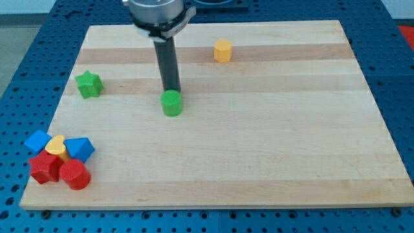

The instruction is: Move the green circle closer to the red circle

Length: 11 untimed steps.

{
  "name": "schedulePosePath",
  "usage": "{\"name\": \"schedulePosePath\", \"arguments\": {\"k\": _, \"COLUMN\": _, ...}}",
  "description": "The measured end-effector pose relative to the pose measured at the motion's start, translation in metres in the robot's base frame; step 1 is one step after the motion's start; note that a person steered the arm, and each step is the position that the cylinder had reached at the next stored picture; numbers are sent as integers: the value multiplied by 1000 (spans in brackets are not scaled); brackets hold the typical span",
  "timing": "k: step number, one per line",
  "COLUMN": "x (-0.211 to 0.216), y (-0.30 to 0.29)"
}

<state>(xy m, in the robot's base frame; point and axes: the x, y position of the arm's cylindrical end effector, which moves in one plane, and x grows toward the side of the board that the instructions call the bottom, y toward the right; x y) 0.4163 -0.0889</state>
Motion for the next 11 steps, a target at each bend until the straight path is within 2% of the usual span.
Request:
{"name": "schedulePosePath", "arguments": {"k": 2, "x": 73, "y": -9}}
{"name": "schedulePosePath", "arguments": {"k": 4, "x": 69, "y": 12}}
{"name": "schedulePosePath", "arguments": {"k": 5, "x": 76, "y": 47}}
{"name": "schedulePosePath", "arguments": {"k": 6, "x": 97, "y": 54}}
{"name": "schedulePosePath", "arguments": {"k": 7, "x": 101, "y": 35}}
{"name": "schedulePosePath", "arguments": {"k": 8, "x": 101, "y": -24}}
{"name": "schedulePosePath", "arguments": {"k": 9, "x": 101, "y": -46}}
{"name": "schedulePosePath", "arguments": {"k": 10, "x": 102, "y": -40}}
{"name": "schedulePosePath", "arguments": {"k": 11, "x": 124, "y": -42}}
